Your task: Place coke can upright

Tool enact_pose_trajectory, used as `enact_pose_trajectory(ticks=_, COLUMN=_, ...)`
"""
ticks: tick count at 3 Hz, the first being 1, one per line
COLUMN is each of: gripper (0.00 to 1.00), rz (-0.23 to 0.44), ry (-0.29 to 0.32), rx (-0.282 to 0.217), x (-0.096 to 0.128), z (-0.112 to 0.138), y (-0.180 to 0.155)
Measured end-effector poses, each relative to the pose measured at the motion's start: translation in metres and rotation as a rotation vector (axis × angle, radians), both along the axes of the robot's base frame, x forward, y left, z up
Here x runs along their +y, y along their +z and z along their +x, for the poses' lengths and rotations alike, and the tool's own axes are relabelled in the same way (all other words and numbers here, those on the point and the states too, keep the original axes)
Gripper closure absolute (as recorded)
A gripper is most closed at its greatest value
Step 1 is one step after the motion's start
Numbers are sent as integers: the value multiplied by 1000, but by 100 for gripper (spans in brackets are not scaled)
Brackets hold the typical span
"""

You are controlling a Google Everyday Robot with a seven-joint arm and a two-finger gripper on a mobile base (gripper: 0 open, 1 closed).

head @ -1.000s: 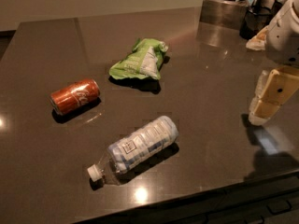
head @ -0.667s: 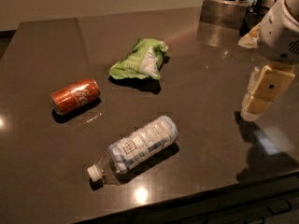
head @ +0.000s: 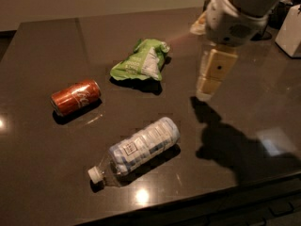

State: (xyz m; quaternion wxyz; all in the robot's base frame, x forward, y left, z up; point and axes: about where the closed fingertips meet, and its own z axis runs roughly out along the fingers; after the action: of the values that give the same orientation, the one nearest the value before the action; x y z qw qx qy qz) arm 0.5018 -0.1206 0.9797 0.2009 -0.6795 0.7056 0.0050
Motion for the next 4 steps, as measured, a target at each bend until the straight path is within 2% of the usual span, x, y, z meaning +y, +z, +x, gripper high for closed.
enact_pose_trajectory(ticks=1, gripper=0, rz=14, ry=122, rx=-12, x=56, z=29, y=-1)
enact_pose_trajectory(ticks=2, gripper=0, rz=-6, ry=250, rx=-12, x=116, z=46, y=-7)
enact_pose_trajectory(ticks=4, gripper=0, rz=-84, ry=493, rx=-2, x=227, z=51, y=-30)
